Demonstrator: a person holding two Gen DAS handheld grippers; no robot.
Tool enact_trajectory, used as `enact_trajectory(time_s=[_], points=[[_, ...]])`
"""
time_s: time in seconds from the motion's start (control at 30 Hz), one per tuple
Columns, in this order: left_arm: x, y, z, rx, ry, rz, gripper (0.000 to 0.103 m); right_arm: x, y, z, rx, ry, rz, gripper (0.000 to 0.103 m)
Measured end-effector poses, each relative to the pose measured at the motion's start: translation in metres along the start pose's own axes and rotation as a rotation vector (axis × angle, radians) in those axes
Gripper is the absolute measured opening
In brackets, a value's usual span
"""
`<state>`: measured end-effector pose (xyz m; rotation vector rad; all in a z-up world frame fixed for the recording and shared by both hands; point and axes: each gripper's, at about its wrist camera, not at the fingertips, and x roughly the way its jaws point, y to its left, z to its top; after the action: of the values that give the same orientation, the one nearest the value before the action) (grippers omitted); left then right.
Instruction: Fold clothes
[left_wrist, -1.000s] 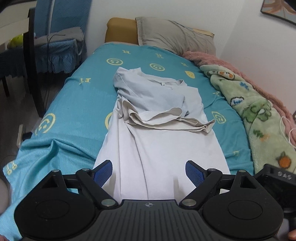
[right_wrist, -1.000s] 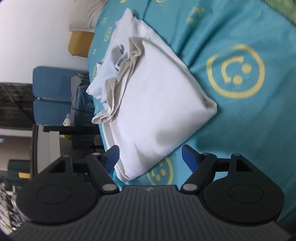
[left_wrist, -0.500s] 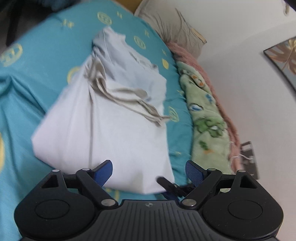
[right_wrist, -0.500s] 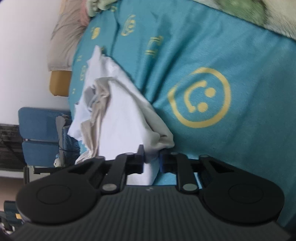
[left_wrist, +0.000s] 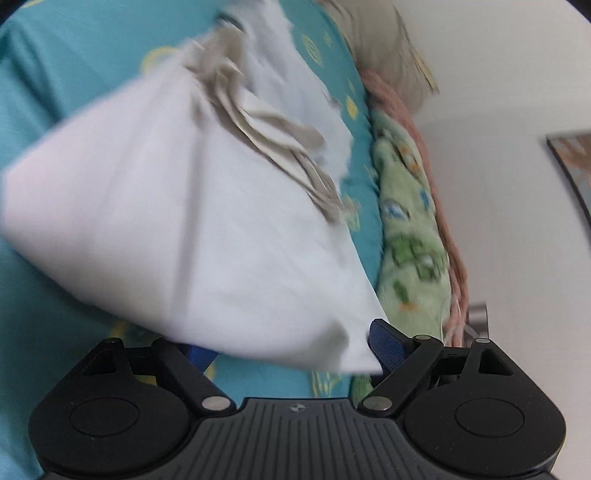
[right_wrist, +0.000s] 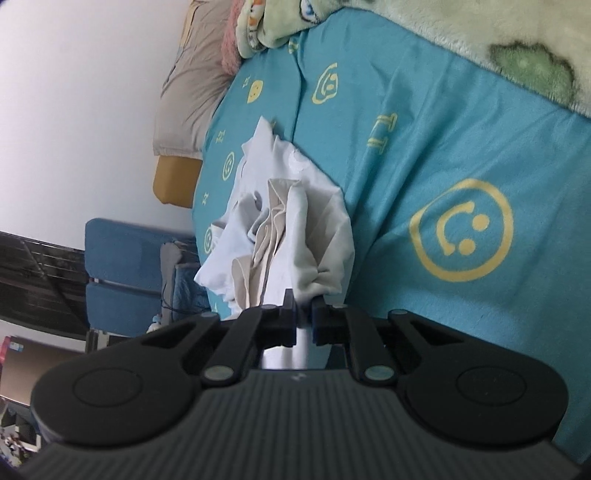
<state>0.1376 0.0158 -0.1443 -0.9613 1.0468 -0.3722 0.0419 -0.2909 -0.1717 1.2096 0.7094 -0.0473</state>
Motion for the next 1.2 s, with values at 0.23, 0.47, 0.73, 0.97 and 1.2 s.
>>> enact_trajectory(time_s=[0.23, 0.47, 0.73, 0.97, 1.2], points=[[-0.036, 0.025, 0.018, -0.112, -0.211, 0.065, 0.073, -0.001, -0.004, 0.002, 0.025, -0.017, 0.009, 0.01], [-0.042, 0.015, 0.026, -0.101, -0.292, -0.014, 0.026, -0.008, -0.007, 0.003, 0.034, -0.04, 0.02, 0.01], [-0.065, -0.019, 0.033, -0.002, -0.359, -0.04, 0.008, -0.024, 0.022, 0.003, -0.078, -0.091, 0.02, 0.009], [-0.115, -0.085, 0.009, 0.138, -0.456, -0.032, 0.007, -0.077, 0.061, -0.009, -0.153, -0.173, 0.094, 0.009], [-0.19, -0.096, -0.06, 0.133, -0.443, -0.055, 0.007, -0.152, 0.069, -0.028, -0.225, -0.176, 0.146, 0.009]])
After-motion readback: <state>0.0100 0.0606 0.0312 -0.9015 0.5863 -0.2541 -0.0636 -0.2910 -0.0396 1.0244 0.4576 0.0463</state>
